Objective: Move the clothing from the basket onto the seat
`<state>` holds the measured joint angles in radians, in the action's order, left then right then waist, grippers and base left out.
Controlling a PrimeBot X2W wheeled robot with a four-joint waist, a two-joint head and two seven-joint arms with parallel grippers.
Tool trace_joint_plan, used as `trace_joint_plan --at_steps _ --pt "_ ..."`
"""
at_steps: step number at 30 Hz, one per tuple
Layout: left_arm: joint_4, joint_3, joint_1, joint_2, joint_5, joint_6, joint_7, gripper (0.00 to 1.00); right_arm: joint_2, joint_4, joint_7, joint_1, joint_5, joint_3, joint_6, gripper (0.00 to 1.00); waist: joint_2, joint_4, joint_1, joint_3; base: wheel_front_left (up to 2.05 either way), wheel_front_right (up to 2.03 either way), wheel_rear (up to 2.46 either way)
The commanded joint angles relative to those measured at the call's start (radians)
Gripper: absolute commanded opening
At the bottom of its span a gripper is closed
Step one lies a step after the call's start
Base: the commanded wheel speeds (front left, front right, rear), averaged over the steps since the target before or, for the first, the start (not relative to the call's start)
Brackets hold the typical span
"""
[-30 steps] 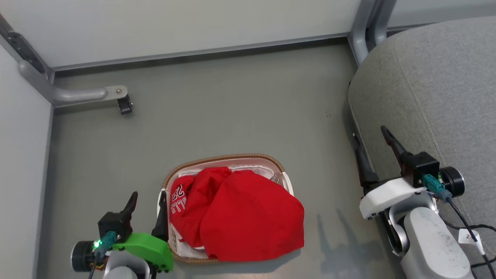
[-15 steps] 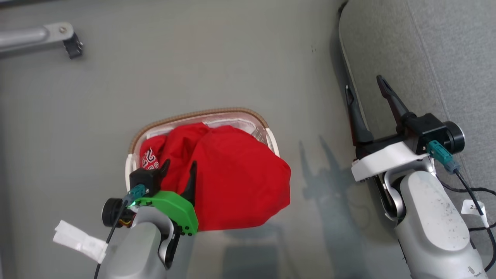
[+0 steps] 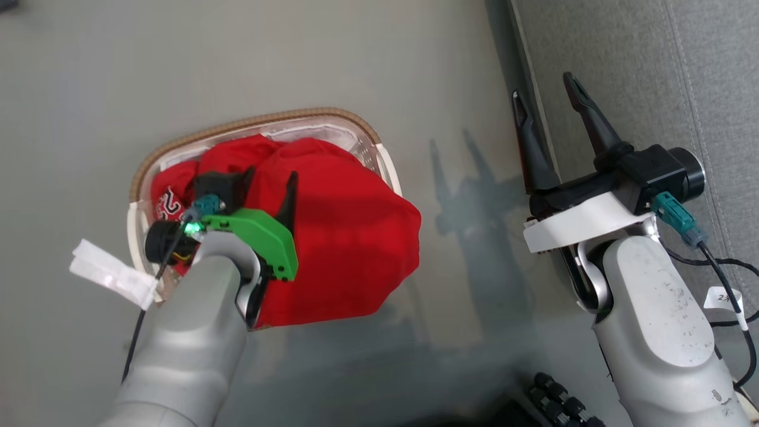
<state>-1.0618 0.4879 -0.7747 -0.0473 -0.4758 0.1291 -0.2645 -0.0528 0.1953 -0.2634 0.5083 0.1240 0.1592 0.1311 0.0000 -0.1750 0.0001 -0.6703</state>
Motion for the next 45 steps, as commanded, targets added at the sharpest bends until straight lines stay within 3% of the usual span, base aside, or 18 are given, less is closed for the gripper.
trace_joint_plan --at_steps 1,12,29,30,31,36,45 --pt "-0.017 0.001 -0.041 -0.007 -0.007 0.002 0.0 1.0 0.0 -0.009 -0.002 0.016 0.005 0.001 -0.001 1.0 0.0 -0.044 -0.0001 -0.071 0.0 0.0 0.0" --pt "-0.184 -0.008 -0.199 -0.008 -0.036 0.002 0.006 1.0 0.001 -0.026 -0.002 0.014 0.03 0.022 -0.001 1.0 0.0 -0.084 -0.0001 -0.165 0.0 0.0 0.0" --pt "-0.227 0.024 -0.205 -0.032 -0.037 -0.013 0.137 1.0 0.001 -0.031 -0.002 0.018 0.062 0.036 -0.001 1.0 0.0 -0.108 -0.0001 -0.216 0.0 0.0 0.0" --pt "-0.228 0.028 -0.198 -0.033 -0.036 -0.011 0.143 0.46 0.001 -0.03 -0.002 0.018 0.063 0.036 -0.001 1.0 0.0 -0.107 -0.0001 -0.217 0.0 0.0 0.0" --pt "-0.228 0.03 -0.194 -0.034 -0.036 -0.011 0.144 0.0 0.0 -0.029 -0.002 0.018 0.063 0.035 -0.001 1.0 0.0 -0.107 -0.0001 -0.217 0.0 0.0 0.0" --pt "-0.229 0.052 -0.169 -0.035 -0.036 -0.006 0.153 0.0 0.0 -0.019 -0.002 0.016 0.062 0.027 -0.001 1.0 0.0 -0.1 -0.0001 -0.2 0.0 0.0 0.0" --pt "-0.219 0.076 -0.084 -0.018 -0.059 0.001 0.043 0.0 0.0 0.001 -0.002 -0.008 0.065 0.018 -0.001 1.0 0.0 -0.066 -0.0001 -0.089 0.0 0.0 0.0"
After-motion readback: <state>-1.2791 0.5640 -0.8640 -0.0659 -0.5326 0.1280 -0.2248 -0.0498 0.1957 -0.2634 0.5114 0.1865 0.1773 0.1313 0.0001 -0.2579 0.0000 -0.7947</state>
